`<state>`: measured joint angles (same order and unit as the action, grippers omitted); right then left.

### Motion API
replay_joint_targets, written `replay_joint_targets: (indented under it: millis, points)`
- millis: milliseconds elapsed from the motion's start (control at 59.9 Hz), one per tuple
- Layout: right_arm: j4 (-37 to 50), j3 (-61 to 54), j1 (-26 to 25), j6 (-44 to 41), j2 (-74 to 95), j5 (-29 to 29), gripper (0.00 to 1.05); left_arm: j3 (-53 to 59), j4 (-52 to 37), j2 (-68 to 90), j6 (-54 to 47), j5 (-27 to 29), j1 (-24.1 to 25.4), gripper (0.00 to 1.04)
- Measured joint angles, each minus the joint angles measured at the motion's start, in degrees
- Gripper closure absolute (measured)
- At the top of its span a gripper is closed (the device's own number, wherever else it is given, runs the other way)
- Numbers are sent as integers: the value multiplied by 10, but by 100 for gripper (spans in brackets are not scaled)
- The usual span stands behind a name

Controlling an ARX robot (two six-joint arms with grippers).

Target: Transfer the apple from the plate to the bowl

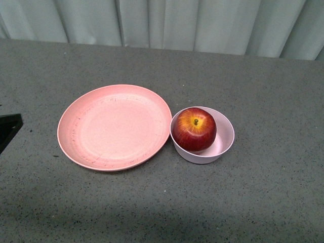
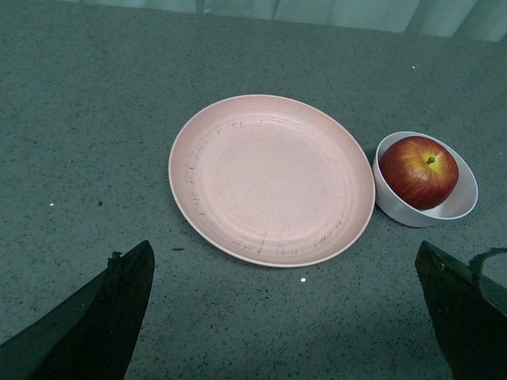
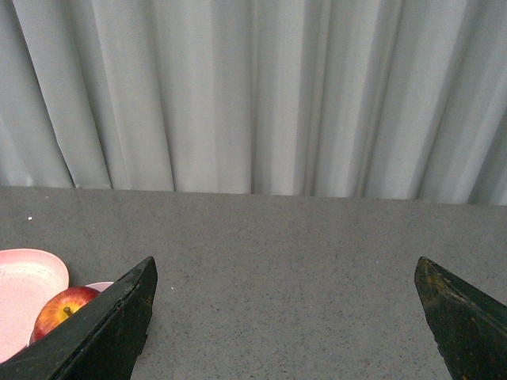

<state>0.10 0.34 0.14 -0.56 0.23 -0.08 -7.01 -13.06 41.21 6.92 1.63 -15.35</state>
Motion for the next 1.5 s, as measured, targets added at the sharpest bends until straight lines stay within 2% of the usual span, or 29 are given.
replay_joint_targets:
  millis: [133, 184, 217, 267, 417, 501, 551, 584, 651, 951, 1068, 1452, 1502]
  points:
    - [0, 0, 0, 0, 0, 0, 9, 18, 50, -98, -7, 30, 4, 7]
    - [0, 0, 0, 0, 0, 0, 9, 45, -43, -110, -33, 97, -2, 16]
    - [0, 0, 0, 0, 0, 0, 9, 60, -104, -122, -44, 118, 3, 25]
    - [0, 0, 0, 0, 0, 0, 9, 60, -123, -150, -52, 111, 21, 38]
    - [-1, 0, 0, 0, 0, 0, 9, 60, -68, -214, -61, 70, 64, 73]
    - [-1, 0, 0, 0, 0, 0, 9, 60, -49, -233, -63, 56, 77, 86]
    - [-1, 0, 0, 0, 0, 0, 9, 60, -31, -251, -64, 4, 113, 97]
    - [-1, 0, 0, 0, 0, 0, 9, 60, -25, -259, -64, -7, 130, 101]
    - [-1, 0, 0, 0, 0, 0, 9, 60, -12, -271, -65, -8, 150, 101]
    - [-1, 0, 0, 0, 0, 0, 9, 60, 30, -313, -65, -16, 152, 101]
    - [-1, 0, 0, 0, 0, 0, 9, 60, 123, -392, -66, -16, 152, 101]
    - [-1, 0, 0, 0, 0, 0, 9, 60, 129, -409, -66, -16, 152, 101]
    - [-1, 0, 0, 0, 0, 0, 9, 60, 129, -409, -66, -16, 152, 93]
